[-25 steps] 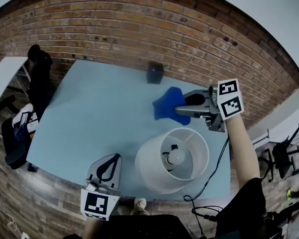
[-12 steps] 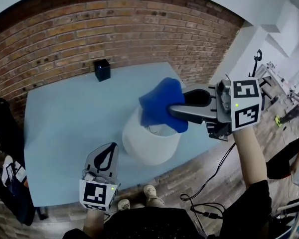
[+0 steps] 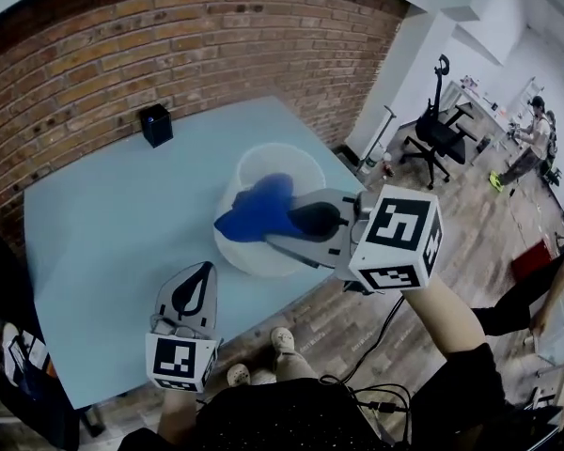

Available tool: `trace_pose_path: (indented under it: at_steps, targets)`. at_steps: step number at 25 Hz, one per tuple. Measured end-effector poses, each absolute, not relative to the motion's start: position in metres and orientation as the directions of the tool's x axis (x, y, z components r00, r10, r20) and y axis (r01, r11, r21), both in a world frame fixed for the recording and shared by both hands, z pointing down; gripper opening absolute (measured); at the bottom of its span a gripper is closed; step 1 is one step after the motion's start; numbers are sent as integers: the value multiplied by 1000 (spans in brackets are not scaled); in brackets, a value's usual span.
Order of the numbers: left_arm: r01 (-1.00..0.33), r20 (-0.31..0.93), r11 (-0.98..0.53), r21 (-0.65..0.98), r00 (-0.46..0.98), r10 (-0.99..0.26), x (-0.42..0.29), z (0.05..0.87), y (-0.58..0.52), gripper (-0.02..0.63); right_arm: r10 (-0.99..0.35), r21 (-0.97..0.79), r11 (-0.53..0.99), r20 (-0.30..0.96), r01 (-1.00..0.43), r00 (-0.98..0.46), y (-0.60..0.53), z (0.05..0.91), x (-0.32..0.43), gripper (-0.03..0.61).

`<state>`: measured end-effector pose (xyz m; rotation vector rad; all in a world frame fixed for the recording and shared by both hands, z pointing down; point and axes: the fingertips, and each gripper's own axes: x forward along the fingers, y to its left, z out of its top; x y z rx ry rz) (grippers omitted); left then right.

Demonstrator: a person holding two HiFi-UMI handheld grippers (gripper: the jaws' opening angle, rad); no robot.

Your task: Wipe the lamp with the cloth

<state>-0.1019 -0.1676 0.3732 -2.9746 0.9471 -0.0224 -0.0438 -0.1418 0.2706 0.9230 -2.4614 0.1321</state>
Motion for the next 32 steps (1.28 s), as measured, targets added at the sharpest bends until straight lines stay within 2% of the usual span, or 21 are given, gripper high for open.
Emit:
trace_pose_path:
  at_steps: [3, 8, 11, 18, 28, 32]
  targets:
    - [-571, 14, -821, -21, 821, -571, -105, 381, -162, 8, -686, 138, 683, 458, -717, -565, -140, 290, -47, 59]
    - [-565, 13, -825, 2, 825, -565, -112, 388, -157, 8, -803, 66, 545, 329, -836, -497, -140, 304, -46, 58]
    - [-564, 11, -826, 14, 826, -564, -113, 391, -156, 8, -830, 80, 509, 308, -857, -464, -138, 315, -48, 58]
    - [-594, 37, -803, 50, 805, -593, -122, 407, -161, 8, -823, 58, 520, 299, -852, -483, -133, 349, -51, 58]
    - [-629, 60, -775, 56, 777, -627, -136, 413, -157, 8, -747, -96, 570, 354, -816, -563, -115, 428, -58, 58]
    - [-640, 63, -767, 48, 768, -638, -139, 416, -153, 9, -676, -216, 586, 400, -781, -619, -102, 470, -74, 58]
